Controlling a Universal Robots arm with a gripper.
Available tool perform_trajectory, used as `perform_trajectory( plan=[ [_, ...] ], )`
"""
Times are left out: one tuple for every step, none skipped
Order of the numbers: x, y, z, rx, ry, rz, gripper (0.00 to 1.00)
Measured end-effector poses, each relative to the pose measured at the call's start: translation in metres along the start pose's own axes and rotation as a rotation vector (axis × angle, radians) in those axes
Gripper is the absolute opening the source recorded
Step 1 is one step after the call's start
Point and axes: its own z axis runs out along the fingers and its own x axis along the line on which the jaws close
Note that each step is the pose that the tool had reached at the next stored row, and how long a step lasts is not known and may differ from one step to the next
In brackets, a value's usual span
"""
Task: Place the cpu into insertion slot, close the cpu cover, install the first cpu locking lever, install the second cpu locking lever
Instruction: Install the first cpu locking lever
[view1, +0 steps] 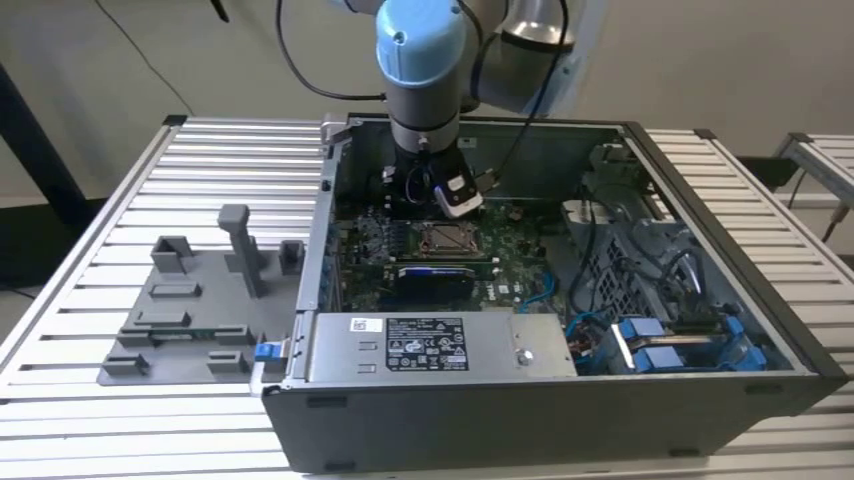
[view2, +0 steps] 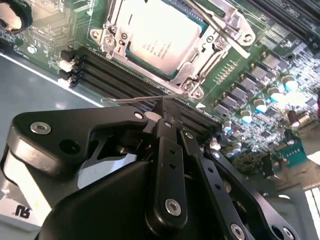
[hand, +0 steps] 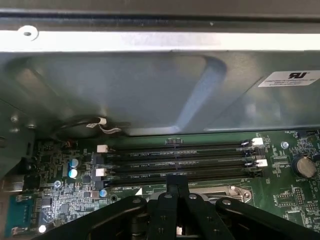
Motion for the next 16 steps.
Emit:
perform_trajectory(
  plan=[
    [0.0000,-0.0002,0.0007,-0.0008,-0.0008,-0.005,0.11],
    [0.0001,-0.0005,0.0013,-0.0015,-0.0011,-0.011,0.11],
    [0.0002,-0.0007,0.0020,-0.0023,-0.0017,-0.017,0.11],
    [0.0003,-0.0010,0.0027,-0.0030,-0.0022,-0.023,0.11],
    [0.0004,-0.0013,0.0036,-0.0039,-0.0027,-0.029,0.11],
    [0.0005,-0.0016,0.0044,-0.0047,-0.0030,-0.036,0.11],
    [0.0006,-0.0019,0.0051,-0.0054,-0.0029,-0.041,0.11],
    [0.0004,-0.0021,0.0057,-0.0060,-0.0023,-0.046,0.11],
    [0.0002,-0.0023,0.0063,-0.0066,-0.0018,-0.050,0.11],
    [-0.0002,-0.0024,0.0068,-0.0070,-0.0009,-0.055,0.11],
    [-0.0009,-0.0025,0.0072,-0.0074,0.0003,-0.059,0.11],
    [-0.0019,-0.0026,0.0078,-0.0078,0.0016,-0.062,0.11],
    [-0.0028,-0.0027,0.0083,-0.0083,0.0027,-0.066,0.11],
    [-0.0037,-0.0028,0.0088,-0.0089,0.0039,-0.069,0.11],
    [-0.0046,-0.0029,0.0093,-0.0093,0.0051,-0.073,0.11],
    [-0.0054,-0.0031,0.0099,-0.0098,0.0063,-0.076,0.11]
  ],
)
